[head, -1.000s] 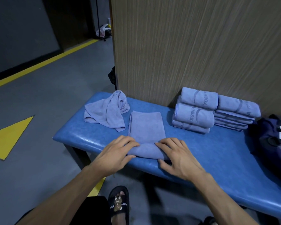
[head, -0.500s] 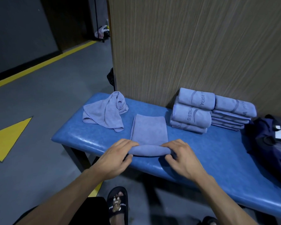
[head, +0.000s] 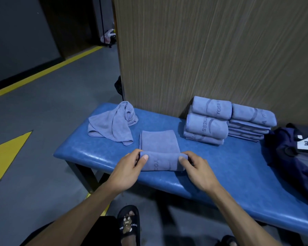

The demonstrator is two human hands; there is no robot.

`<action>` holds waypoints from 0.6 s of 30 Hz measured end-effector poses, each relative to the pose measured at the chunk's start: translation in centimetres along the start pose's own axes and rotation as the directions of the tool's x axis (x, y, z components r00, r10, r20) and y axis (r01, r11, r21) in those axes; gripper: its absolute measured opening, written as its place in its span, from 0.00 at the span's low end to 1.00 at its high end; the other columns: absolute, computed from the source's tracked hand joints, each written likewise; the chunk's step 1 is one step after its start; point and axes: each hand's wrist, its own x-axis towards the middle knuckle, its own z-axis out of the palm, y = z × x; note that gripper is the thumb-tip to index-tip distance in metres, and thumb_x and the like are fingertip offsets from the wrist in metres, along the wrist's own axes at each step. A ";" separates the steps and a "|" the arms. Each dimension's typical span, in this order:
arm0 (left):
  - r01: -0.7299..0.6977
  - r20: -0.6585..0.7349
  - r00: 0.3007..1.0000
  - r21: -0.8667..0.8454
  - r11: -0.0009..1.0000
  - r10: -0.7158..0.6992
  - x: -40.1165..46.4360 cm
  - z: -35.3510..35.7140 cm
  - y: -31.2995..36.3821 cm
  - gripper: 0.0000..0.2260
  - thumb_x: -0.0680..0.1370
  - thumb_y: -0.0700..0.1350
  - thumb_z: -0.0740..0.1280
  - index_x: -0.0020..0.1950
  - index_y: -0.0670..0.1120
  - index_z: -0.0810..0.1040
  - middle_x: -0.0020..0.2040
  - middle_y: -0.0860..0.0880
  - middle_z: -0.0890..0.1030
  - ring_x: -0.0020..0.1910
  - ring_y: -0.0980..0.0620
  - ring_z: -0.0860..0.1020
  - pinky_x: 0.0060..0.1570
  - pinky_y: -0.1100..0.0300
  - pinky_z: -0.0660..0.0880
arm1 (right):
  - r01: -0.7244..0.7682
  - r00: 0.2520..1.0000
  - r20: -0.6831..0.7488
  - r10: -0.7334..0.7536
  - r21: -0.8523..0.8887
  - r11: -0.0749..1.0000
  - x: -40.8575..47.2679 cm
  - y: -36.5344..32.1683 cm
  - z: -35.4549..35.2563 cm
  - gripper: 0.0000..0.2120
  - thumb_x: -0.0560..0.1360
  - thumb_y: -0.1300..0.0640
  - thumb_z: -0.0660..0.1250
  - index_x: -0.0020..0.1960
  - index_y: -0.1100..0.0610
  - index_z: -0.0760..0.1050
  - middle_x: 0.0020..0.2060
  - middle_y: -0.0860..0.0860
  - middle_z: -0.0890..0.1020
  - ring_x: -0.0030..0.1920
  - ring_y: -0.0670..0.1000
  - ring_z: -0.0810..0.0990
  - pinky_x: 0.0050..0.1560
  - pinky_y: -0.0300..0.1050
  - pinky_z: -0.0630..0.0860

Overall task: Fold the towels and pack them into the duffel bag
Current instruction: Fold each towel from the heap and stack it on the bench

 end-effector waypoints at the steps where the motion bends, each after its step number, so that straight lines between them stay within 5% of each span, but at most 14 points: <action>1: 0.025 -0.009 1.000 -0.006 1.000 -0.025 0.1 0.1 -0.1 0.13 0.83 0.60 0.58 0.45 0.54 0.71 0.36 0.52 0.74 0.35 0.58 0.71 0.43 0.50 0.74 | 0.005 1.000 -0.017 -0.005 -0.006 1.000 0.0 -0.1 0.1 0.10 0.82 0.48 0.62 0.49 0.52 0.78 0.38 0.48 0.82 0.42 0.49 0.78 0.46 0.45 0.73; 5: 0.125 -0.050 0.991 -0.039 0.991 -0.127 0.5 0.4 0.0 0.17 0.81 0.62 0.57 0.43 0.51 0.71 0.35 0.51 0.78 0.40 0.48 0.78 0.47 0.43 0.76 | -0.025 0.993 -0.117 0.020 -0.042 0.999 0.5 -0.1 1.1 0.19 0.81 0.44 0.63 0.39 0.57 0.71 0.29 0.48 0.73 0.34 0.52 0.72 0.39 0.53 0.71; 10: 0.241 -0.116 0.965 0.029 0.970 -0.236 1.3 0.8 0.5 0.15 0.83 0.58 0.59 0.44 0.49 0.75 0.40 0.52 0.82 0.46 0.47 0.80 0.51 0.47 0.77 | -0.108 0.976 -0.193 0.101 -0.029 0.994 1.3 -0.1 2.1 0.25 0.79 0.41 0.64 0.32 0.55 0.62 0.23 0.48 0.68 0.31 0.53 0.68 0.35 0.53 0.70; 15: 0.236 -0.124 0.966 0.051 0.970 -0.228 1.6 0.9 0.8 0.13 0.82 0.58 0.57 0.48 0.52 0.74 0.37 0.51 0.80 0.43 0.47 0.79 0.47 0.49 0.76 | -0.142 0.968 -0.221 0.120 -0.085 0.986 1.6 -0.3 2.6 0.24 0.79 0.37 0.60 0.37 0.56 0.69 0.26 0.50 0.74 0.36 0.58 0.75 0.38 0.53 0.74; 18: 0.181 -0.105 0.978 0.006 0.984 -0.179 1.3 0.7 0.8 0.13 0.83 0.58 0.56 0.48 0.52 0.72 0.34 0.51 0.78 0.38 0.49 0.77 0.41 0.50 0.72 | -0.055 0.971 -0.234 0.050 -0.015 0.998 1.3 -0.1 2.4 0.15 0.80 0.39 0.63 0.47 0.49 0.79 0.31 0.45 0.79 0.39 0.50 0.78 0.43 0.50 0.77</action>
